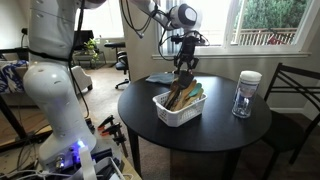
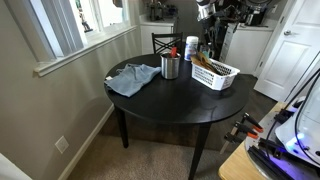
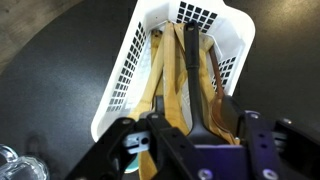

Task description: Remove the brown spoon from the silver tin and put it inside the white basket

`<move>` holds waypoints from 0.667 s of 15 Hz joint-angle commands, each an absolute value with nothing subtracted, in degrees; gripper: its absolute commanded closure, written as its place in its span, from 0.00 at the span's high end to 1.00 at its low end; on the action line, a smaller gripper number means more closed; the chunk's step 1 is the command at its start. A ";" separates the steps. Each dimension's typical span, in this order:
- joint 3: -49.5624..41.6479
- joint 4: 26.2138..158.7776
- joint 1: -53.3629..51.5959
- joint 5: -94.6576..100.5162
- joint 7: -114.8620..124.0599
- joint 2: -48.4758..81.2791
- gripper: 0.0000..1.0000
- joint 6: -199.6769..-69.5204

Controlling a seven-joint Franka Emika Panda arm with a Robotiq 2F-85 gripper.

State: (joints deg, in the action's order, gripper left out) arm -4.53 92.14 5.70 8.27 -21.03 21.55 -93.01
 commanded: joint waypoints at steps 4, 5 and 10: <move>-3.75 92.59 6.58 8.12 -21.10 21.04 1.00 -94.07; -3.74 92.45 6.63 7.89 -20.98 21.10 1.00 -94.01; -3.74 91.79 6.36 8.33 -20.87 21.56 1.00 -92.96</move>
State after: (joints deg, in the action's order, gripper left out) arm -4.49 91.92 5.73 8.10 -21.02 21.55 -93.12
